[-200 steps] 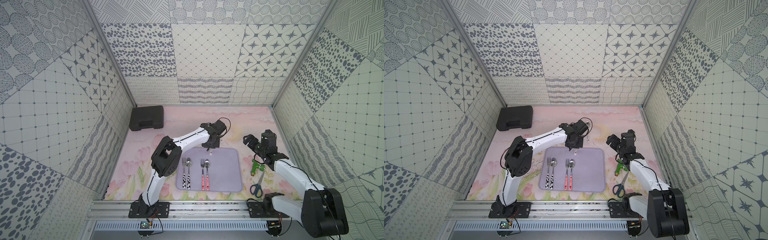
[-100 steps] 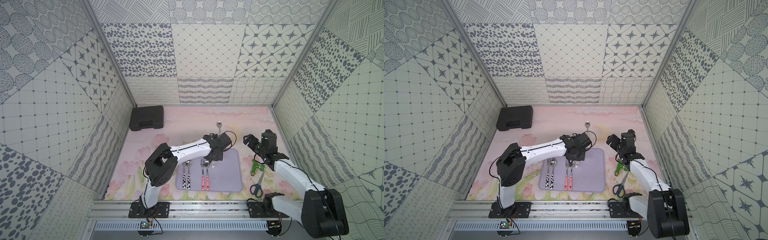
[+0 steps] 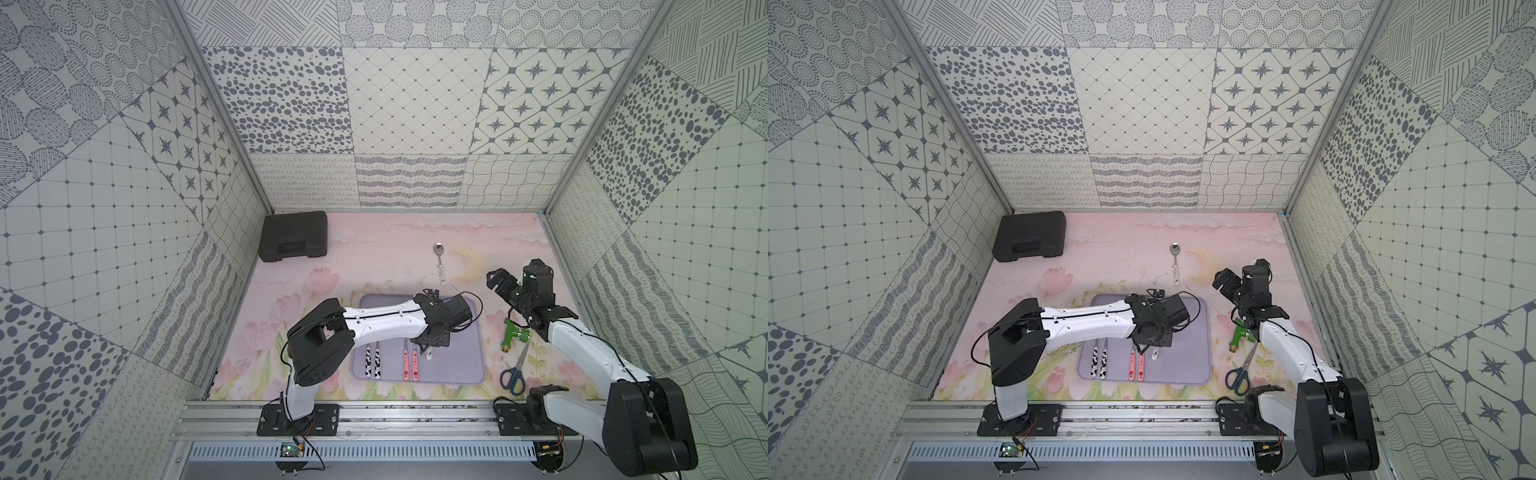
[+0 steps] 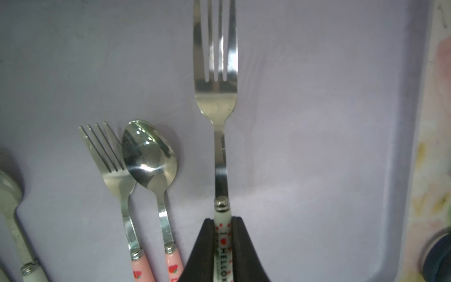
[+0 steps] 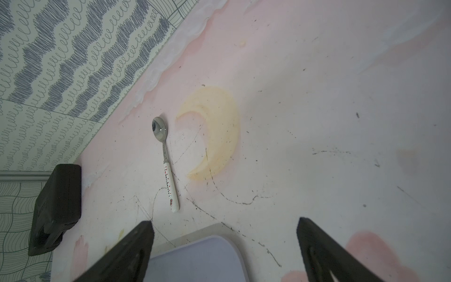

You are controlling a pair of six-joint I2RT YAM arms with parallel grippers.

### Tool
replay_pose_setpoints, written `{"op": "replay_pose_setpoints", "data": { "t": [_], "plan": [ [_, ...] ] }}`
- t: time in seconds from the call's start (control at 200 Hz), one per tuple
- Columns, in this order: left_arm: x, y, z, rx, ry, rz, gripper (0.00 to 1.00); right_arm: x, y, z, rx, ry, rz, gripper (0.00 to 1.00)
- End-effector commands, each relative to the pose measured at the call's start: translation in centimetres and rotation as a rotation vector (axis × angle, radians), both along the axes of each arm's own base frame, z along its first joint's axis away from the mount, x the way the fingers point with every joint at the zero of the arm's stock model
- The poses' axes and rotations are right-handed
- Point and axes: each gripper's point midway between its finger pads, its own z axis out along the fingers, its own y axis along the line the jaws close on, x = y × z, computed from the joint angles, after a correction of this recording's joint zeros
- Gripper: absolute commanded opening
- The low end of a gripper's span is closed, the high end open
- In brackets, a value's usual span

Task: Set the spoon and fork side by side
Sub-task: Place the fork on the tray.

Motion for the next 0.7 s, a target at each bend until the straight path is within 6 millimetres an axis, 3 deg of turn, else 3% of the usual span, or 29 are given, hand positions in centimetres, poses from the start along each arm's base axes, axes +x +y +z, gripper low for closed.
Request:
{"op": "replay_pose_setpoints", "data": {
  "t": [0.0,0.285,0.695],
  "plan": [
    [-1.2,-0.7,-0.4,-0.01,-0.021,0.063,0.05,0.6,0.2,1.6,0.005,-0.057,0.003,0.97],
    [-3.4,-1.7,-1.7,-0.002,0.001,0.069,0.05,0.5,0.1,1.8,0.004,-0.063,0.001,0.97],
    [-4.5,-2.1,-3.4,0.006,0.023,0.072,0.05,0.5,0.2,1.8,0.008,-0.064,0.003,0.97]
  ]
}}
